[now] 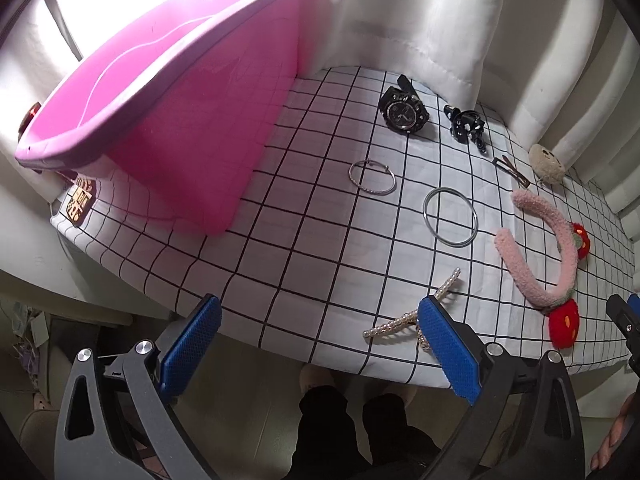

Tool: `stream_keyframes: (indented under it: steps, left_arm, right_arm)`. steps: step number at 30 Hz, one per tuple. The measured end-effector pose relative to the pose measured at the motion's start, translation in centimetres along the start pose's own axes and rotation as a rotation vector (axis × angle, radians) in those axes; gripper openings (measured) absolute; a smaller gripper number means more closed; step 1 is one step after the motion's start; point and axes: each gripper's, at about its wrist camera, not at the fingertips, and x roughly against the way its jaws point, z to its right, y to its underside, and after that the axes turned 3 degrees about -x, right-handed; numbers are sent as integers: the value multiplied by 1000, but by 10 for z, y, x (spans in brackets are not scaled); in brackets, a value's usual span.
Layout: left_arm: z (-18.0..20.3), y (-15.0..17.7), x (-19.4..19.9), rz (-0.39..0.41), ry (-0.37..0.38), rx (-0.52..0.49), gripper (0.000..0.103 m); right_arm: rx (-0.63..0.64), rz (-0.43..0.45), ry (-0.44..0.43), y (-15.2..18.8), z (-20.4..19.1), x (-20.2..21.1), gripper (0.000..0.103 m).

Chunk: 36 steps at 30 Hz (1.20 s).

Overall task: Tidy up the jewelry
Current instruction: 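Move both tools toward the pearl clip and strawberry headband, then grasp the pearl claw clip with the left tool while the right tool grasps the strawberry headband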

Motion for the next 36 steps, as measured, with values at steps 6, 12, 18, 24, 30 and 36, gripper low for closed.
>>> stream_keyframes:
  steps: [6, 12, 18, 24, 30, 36]
  left_arm:
    - [-11, 10, -27, -30, -11, 24, 97]
    - [14, 22, -36, -41, 52, -31, 97]
    - [50, 29, -46, -4, 106, -139, 97]
    - [58, 28, -53, 38, 136, -195, 97]
    - [60, 28, -47, 70, 164, -252, 97]
    - [79, 23, -56, 62, 182, -281, 97]
  right_arm:
    - [-25, -37, 24, 13, 18, -18, 94]
    - [-42, -63, 37, 22, 30, -28, 94]
    - [-42, -89, 66, 26, 40, -42, 94]
    - [-27, -115, 57, 22, 40, -67, 94]
    - [-15, -116, 40, 19, 34, -76, 94]
    - [-12, -132, 49, 19, 35, -88, 94]
